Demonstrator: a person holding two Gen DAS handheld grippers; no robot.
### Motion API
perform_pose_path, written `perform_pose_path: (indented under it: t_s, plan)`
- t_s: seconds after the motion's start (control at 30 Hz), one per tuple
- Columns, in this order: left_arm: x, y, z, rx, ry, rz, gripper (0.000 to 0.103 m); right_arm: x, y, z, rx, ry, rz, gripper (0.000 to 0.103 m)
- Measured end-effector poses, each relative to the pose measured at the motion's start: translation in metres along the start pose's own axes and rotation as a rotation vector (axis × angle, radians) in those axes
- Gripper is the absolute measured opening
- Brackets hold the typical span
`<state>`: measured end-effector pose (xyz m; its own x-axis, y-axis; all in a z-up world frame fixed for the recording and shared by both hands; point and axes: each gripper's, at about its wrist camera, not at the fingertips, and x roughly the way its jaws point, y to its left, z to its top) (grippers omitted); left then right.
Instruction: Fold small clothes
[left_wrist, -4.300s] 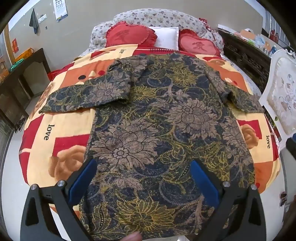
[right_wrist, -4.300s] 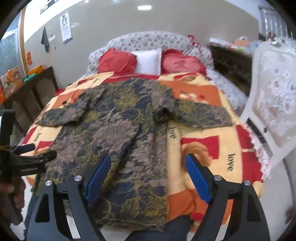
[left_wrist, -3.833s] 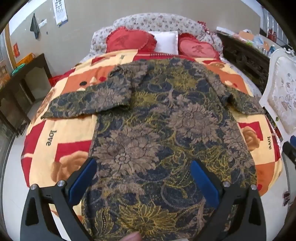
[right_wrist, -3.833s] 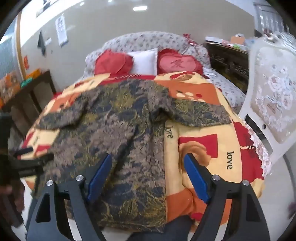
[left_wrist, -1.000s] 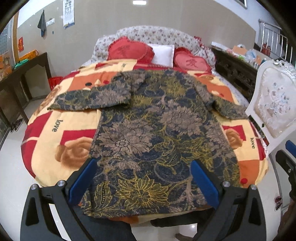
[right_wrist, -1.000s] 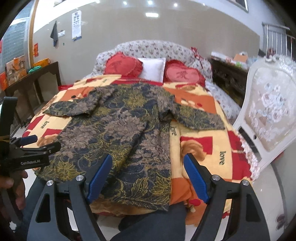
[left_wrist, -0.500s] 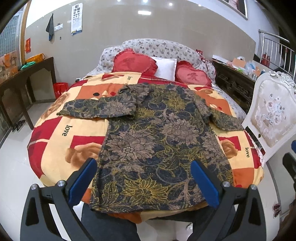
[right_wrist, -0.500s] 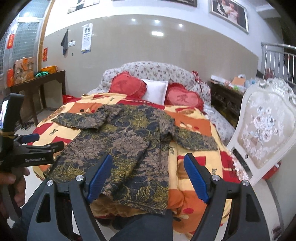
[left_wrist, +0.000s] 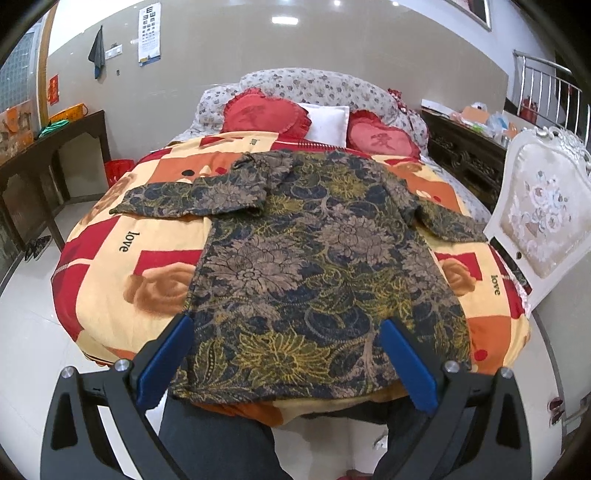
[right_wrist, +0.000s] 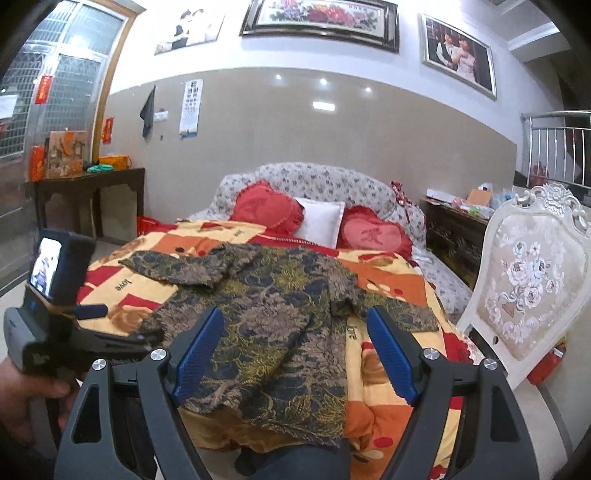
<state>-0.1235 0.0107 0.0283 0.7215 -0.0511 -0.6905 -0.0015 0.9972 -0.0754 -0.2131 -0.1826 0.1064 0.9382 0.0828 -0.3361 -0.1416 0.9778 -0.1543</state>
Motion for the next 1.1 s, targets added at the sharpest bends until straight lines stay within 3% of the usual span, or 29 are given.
perform_pose_path:
  t_s: [0.27,0.53,0.7,0.9,1.1]
  plan:
    - [-0.004,-0.011,-0.005,0.037,-0.017,0.017,0.103,0.008,-0.004,-0.009,0.032,0.025,0.006,0.082]
    - [-0.013,-0.012,-0.008,0.012,-0.077,0.015,0.103,0.057,-0.014,-0.012,0.192,0.285,-0.164,0.082]
    - [-0.017,-0.004,-0.01,-0.015,-0.102,0.021,0.103,0.061,-0.001,-0.013,0.177,0.349,-0.329,0.082]
    - [-0.012,-0.003,-0.014,-0.017,-0.076,0.013,0.103,0.061,0.009,-0.015,0.156,0.371,-0.331,0.082]
    - [-0.011,-0.006,-0.016,-0.012,-0.075,0.016,0.103,0.06,0.01,-0.018,0.144,0.366,-0.385,0.082]
